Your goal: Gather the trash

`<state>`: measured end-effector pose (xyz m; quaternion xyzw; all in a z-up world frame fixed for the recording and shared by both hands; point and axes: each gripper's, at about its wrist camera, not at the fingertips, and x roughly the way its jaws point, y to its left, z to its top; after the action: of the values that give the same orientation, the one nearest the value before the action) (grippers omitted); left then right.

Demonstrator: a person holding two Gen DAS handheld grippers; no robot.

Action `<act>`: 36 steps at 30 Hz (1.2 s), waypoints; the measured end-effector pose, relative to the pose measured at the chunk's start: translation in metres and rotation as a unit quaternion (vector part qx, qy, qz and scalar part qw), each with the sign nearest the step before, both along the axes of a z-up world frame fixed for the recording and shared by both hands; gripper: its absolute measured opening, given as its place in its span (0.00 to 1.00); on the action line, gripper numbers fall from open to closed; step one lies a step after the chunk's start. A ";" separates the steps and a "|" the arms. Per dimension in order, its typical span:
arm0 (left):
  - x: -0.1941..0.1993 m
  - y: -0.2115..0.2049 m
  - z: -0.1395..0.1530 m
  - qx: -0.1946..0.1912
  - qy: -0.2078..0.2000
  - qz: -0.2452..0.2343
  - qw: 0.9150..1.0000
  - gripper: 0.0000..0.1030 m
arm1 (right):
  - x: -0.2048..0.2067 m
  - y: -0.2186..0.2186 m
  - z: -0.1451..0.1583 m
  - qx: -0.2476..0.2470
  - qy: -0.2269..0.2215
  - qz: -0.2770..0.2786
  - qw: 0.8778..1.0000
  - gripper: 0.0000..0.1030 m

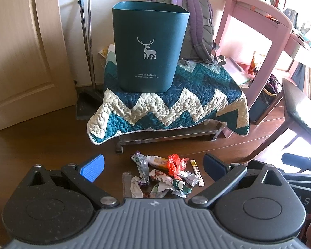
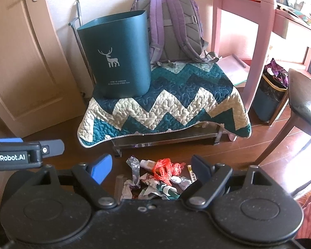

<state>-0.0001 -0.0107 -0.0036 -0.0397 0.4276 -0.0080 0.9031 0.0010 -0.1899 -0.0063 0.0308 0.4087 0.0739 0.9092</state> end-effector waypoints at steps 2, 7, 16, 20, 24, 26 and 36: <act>-0.001 0.000 0.000 0.000 0.000 -0.001 1.000 0.99 | -0.001 0.000 0.002 0.001 -0.004 0.000 1.000 0.81; -0.004 0.001 0.000 0.001 -0.002 -0.005 1.000 0.99 | -0.004 -0.002 0.007 0.002 -0.016 -0.003 1.000 0.81; -0.005 0.001 0.001 0.005 -0.007 -0.009 1.000 0.99 | -0.005 -0.002 0.011 0.003 -0.024 -0.005 1.000 0.81; -0.005 0.002 0.001 0.005 -0.005 -0.013 1.000 0.99 | -0.006 -0.002 0.013 0.004 -0.027 -0.004 1.000 0.81; -0.005 0.001 0.001 0.007 -0.004 -0.016 1.000 0.99 | -0.006 -0.003 0.012 0.004 -0.028 -0.004 1.000 0.81; -0.005 0.002 0.001 0.007 -0.003 -0.016 1.000 0.99 | -0.006 -0.003 0.012 0.004 -0.027 -0.004 1.000 0.81; -0.006 0.005 0.001 0.005 -0.002 -0.014 1.000 0.99 | -0.006 -0.003 0.012 0.004 -0.028 -0.004 1.000 0.81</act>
<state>-0.0061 -0.0059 -0.0027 -0.0287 0.4262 -0.0188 0.9040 -0.0054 -0.1930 0.0055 0.0343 0.3823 0.0727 0.9205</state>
